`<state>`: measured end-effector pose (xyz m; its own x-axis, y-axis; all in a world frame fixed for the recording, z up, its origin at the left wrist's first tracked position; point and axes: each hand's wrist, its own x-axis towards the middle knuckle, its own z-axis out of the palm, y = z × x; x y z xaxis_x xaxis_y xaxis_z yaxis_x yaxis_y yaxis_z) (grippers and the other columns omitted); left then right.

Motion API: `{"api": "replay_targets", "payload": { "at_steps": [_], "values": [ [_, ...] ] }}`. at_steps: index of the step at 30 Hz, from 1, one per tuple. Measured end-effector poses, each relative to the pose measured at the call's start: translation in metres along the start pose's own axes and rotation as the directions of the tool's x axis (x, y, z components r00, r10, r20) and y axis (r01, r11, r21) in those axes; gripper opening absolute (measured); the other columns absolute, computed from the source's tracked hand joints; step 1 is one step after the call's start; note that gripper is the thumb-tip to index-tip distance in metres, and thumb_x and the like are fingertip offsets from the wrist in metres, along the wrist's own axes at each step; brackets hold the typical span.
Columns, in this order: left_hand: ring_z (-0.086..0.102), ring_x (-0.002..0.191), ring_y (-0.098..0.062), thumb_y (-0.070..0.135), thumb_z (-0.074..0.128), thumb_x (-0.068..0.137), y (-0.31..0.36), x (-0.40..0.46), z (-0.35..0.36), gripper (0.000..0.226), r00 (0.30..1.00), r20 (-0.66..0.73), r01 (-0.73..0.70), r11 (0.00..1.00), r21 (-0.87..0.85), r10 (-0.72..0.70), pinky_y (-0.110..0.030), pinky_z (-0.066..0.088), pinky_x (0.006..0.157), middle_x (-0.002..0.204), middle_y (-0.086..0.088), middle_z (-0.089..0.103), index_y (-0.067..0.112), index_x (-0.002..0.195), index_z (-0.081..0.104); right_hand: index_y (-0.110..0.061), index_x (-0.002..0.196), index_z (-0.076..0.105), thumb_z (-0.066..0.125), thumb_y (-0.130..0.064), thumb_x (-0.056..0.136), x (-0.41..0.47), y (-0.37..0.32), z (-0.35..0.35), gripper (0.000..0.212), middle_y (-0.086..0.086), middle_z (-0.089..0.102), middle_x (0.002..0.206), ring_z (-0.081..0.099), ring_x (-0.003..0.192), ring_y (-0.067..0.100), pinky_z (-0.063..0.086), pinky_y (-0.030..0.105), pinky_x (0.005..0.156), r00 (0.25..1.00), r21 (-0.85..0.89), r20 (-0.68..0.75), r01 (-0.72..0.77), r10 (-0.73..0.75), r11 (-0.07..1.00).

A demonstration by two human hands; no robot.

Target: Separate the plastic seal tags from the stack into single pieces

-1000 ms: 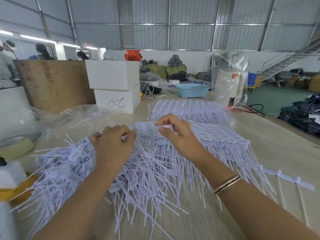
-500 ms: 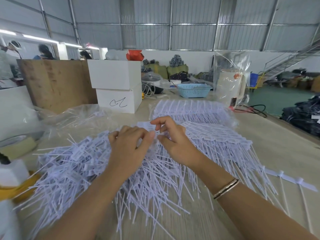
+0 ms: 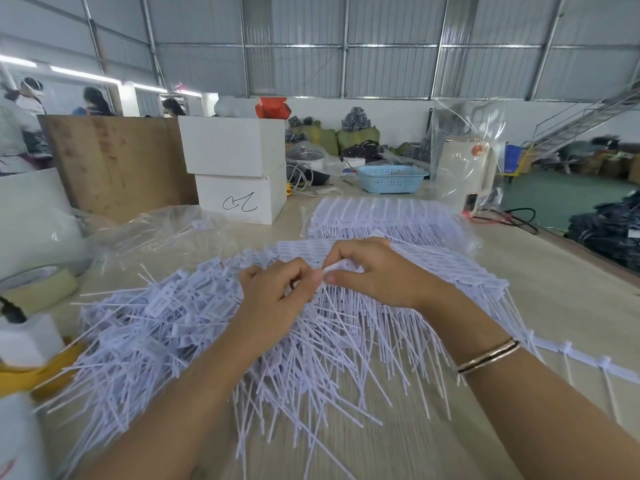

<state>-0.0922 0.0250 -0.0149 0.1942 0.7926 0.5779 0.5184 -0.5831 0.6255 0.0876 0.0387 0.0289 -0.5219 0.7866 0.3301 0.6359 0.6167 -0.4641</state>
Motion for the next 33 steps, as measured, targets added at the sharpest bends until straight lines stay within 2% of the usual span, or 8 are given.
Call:
{"api": "replay_targets", "payload": {
  "at_steps": [4,8,12,15,18,25,30,33],
  "values": [
    [0.047,0.046,-0.005,0.025,0.046,0.098,0.001,0.002,-0.002,0.032,0.996,0.000,0.086,0.982,-0.168,-0.087,-0.014,0.034,0.055,0.059,0.017,0.062,0.019,0.070,0.061,-0.017,0.083,0.061,0.065,-0.019,0.089,0.000,0.000,0.005,0.007,-0.015,0.056,0.065,0.049,0.062,-0.002,0.026,0.025,0.074,0.994,0.154,-0.098,0.066,-0.051,0.986],
    [0.057,0.077,-0.031,0.034,0.045,0.097,0.001,0.004,-0.004,0.033,0.988,-0.013,0.145,0.954,-0.264,-0.154,-0.028,0.039,0.069,0.080,-0.002,0.069,0.022,0.077,0.068,-0.025,0.076,0.055,0.063,-0.012,0.089,0.001,-0.005,0.012,0.020,-0.022,0.053,0.060,0.050,0.062,-0.003,0.028,0.027,0.075,0.982,0.231,-0.176,0.111,-0.071,0.967],
    [0.060,0.066,0.000,0.032,0.042,0.100,0.001,0.005,-0.010,0.038,0.969,-0.082,0.184,0.900,-0.394,-0.234,-0.007,0.042,0.062,0.072,0.014,0.068,0.023,0.071,0.067,-0.020,0.076,0.056,0.061,-0.009,0.090,-0.002,-0.009,0.007,0.018,-0.008,0.060,0.075,0.056,0.074,0.005,0.042,0.023,0.081,0.952,0.389,-0.306,0.142,-0.018,0.910],
    [0.046,0.050,-0.002,0.033,0.046,0.099,-0.004,0.008,-0.017,0.039,0.972,-0.163,0.129,0.961,-0.245,-0.172,-0.019,0.040,0.066,0.058,0.015,0.060,0.025,0.063,0.060,-0.028,0.078,0.060,0.062,-0.018,0.089,-0.004,-0.009,0.001,0.015,-0.012,0.062,0.075,0.059,0.084,0.016,0.040,0.047,0.097,0.928,0.355,-0.373,0.150,-0.007,0.923],
    [0.052,0.068,-0.011,0.046,0.055,0.090,-0.013,0.009,-0.018,0.037,0.945,-0.320,0.095,0.992,0.078,-0.065,-0.041,0.028,0.087,0.058,0.006,0.056,0.025,0.060,0.051,-0.034,0.083,0.064,0.065,-0.022,0.087,-0.001,-0.013,0.002,0.012,-0.017,0.062,0.083,0.058,0.089,0.018,0.033,0.061,0.094,0.921,0.201,-0.380,0.167,-0.080,0.965],
    [0.056,0.087,-0.022,0.055,0.055,0.087,-0.031,0.006,-0.023,0.035,0.923,-0.381,0.185,0.806,0.562,0.054,-0.035,0.017,0.080,0.082,0.005,0.064,0.022,0.084,0.065,-0.035,0.106,0.058,0.064,-0.022,0.088,0.003,-0.011,0.018,0.023,-0.017,0.044,0.088,0.047,0.090,0.000,0.021,0.036,0.096,0.928,0.092,-0.359,0.145,-0.103,0.985],
    [0.052,0.079,0.001,0.059,0.031,0.086,0.000,0.004,-0.011,0.039,0.983,-0.155,-0.061,0.977,0.204,0.094,-0.032,0.020,0.081,0.069,0.020,0.058,0.035,0.074,0.060,-0.039,0.137,0.021,0.056,-0.024,0.090,0.001,-0.014,0.029,0.060,-0.011,0.034,0.097,0.030,0.098,-0.009,0.018,0.026,0.090,0.956,-0.055,-0.242,0.157,-0.166,0.986],
    [0.051,0.063,0.000,0.058,0.046,0.084,0.008,-0.001,0.001,0.033,0.998,-0.041,-0.037,0.999,0.012,0.037,-0.037,0.028,0.083,0.056,0.015,0.053,0.030,0.072,0.059,-0.043,0.135,0.015,0.051,-0.015,0.076,-0.002,-0.015,0.031,0.074,-0.010,0.033,0.101,0.023,0.096,-0.020,0.021,0.029,0.087,0.965,-0.039,-0.183,0.184,-0.188,0.982]
  ]
}}
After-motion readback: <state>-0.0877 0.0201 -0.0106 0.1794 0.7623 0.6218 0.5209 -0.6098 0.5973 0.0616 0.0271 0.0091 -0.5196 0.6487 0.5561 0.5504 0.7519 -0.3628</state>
